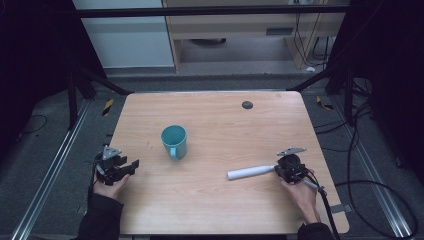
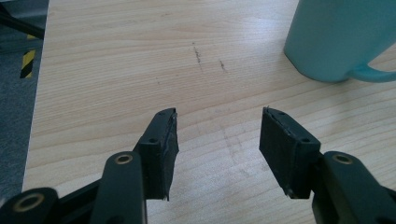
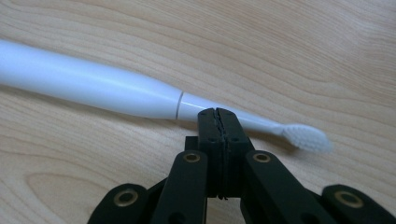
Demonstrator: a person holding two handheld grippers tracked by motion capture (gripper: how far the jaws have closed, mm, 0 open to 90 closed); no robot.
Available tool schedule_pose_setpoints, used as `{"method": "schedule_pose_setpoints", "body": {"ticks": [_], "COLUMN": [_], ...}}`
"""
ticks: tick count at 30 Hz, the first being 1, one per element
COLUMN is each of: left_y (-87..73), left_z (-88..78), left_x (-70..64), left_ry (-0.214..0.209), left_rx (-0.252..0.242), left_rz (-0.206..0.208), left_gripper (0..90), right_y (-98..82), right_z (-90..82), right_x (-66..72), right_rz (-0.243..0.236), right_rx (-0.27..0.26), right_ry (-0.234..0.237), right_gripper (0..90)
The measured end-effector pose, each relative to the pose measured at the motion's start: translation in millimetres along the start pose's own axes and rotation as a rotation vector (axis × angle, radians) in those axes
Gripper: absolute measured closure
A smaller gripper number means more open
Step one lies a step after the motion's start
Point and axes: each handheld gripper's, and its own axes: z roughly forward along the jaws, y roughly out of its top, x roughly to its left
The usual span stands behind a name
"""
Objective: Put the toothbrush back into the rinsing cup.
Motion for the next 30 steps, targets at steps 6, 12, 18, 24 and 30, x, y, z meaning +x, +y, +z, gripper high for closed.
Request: {"method": "schedule_pose_setpoints", "body": {"ticks": [6, 12, 18, 24, 30], "left_y": [0.0, -0.1, -0.3, -0.3, -0.5], "left_z": [0.5, 0.5, 0.7, 0.9, 1.2], "left_x": [-0.1, 0.1, 0.4, 0.1, 0.4], "left_ry": [-0.001, 0.0, 0.0, -0.001, 0.001], "left_rx": [0.004, 0.003, 0.005, 0.003, 0.006], "left_rz": [0.003, 0.001, 0.001, 0.001, 0.0], "left_gripper": [46.7, 46.8, 46.8, 46.9, 47.0], "right_y": [5.4, 13.2, 20.0, 26.1, 32.1], "right_z": [4.0, 8.5, 14.0, 18.9, 23.6], "right_x": [-2.0, -1.1, -0.5, 0.8, 2.5], "right_rz": [0.006, 0.004, 0.001, -0.005, -0.009], "right_rx": [-0.008, -0.015, -0.018, -0.019, -0.027], "right_ry": [0.004, 0.013, 0.015, 0.011, 0.021], "right_gripper": [89.5, 89.5, 89.5, 89.6, 89.7]}}
